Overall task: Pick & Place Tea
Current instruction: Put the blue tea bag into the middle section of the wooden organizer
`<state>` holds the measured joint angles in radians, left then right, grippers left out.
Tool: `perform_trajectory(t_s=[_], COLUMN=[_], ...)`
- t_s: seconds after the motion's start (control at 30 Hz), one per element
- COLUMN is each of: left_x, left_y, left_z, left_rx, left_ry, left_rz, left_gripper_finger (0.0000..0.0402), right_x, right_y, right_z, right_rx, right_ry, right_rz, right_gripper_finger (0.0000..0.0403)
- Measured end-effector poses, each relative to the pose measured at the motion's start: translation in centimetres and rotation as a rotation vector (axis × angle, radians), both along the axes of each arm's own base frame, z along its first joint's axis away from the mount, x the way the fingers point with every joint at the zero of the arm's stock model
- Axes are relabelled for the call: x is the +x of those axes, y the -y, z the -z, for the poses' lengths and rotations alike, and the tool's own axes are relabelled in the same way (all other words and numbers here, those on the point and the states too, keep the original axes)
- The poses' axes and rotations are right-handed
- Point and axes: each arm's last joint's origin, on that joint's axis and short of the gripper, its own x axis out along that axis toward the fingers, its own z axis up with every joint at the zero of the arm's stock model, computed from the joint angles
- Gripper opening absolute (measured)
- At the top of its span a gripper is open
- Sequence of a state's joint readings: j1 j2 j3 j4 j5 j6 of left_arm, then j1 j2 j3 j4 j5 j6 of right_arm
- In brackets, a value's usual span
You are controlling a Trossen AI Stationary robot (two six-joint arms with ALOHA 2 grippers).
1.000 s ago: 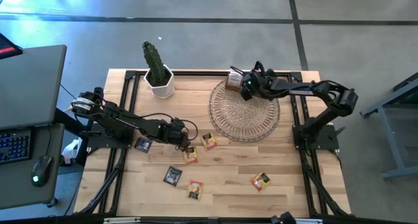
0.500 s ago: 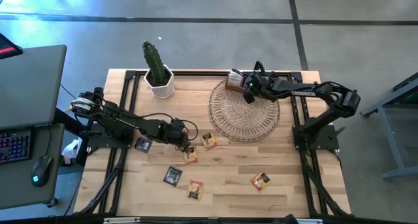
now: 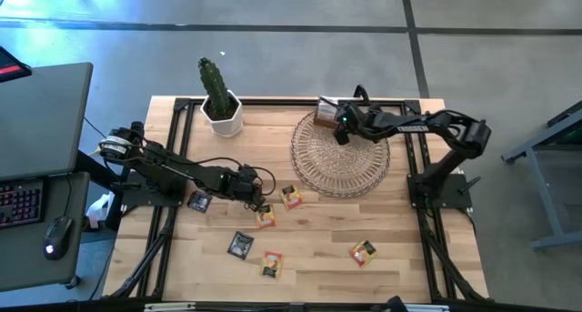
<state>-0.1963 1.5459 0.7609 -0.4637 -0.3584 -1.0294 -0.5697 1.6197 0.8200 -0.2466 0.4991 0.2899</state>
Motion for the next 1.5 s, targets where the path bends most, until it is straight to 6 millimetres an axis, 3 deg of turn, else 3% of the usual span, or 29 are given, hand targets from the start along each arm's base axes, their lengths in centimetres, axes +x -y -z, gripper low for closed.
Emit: perform_trajectory(t_s=[0.23,0.43,0.6,0.73,0.87,0.97,1.07,1.3,1.5], left_x=[0.0,0.0,-0.1,-0.5,-2.2,-4.6,-6.7,-9.7,-11.5], left_y=[0.0,0.0,0.0,0.0,0.1,-0.1,0.1,1.9,2.6], left_z=[0.0,0.0,-0.2,-2.7,-5.9,-8.3,-9.4,-6.7,-3.1], left_rx=[0.003,0.009,-0.003,-0.01,0.038,0.037,-0.032,-0.218,-0.282], left_ry=[0.0,0.001,-0.013,-0.019,-0.097,-0.186,-0.214,-0.268,-0.358], left_rz=[-0.001,-0.003,0.013,0.019,0.03,0.039,0.042,0.008,-0.215], left_gripper_finger=[0.013,0.013,0.013,0.013,0.013,0.013,0.013,0.013,0.013], right_x=[1.1,0.2,-0.4,0.0,1.1,2.2,3.2,4.1,4.6], right_y=[0.5,-0.2,-2.0,-4.3,-7.6,-10.1,-12.3,-15.0,-15.5], right_z=[0.1,-2.1,-4.8,-7.0,-8.1,-8.3,-8.1,-8.2,-7.6], right_rx=[-0.042,-0.077,-0.124,-0.075,-0.031,-0.041,-0.049,-0.108,-0.099], right_ry=[0.057,0.041,0.061,0.202,0.296,0.32,0.33,0.316,0.307], right_rz=[-0.091,-0.079,-0.123,-0.279,-0.463,-0.577,-0.69,-0.86,-0.874], right_gripper_finger=[0.0003,0.0003,0.0003,0.0002,0.0003,0.0003,0.0002,0.0023,0.0077])
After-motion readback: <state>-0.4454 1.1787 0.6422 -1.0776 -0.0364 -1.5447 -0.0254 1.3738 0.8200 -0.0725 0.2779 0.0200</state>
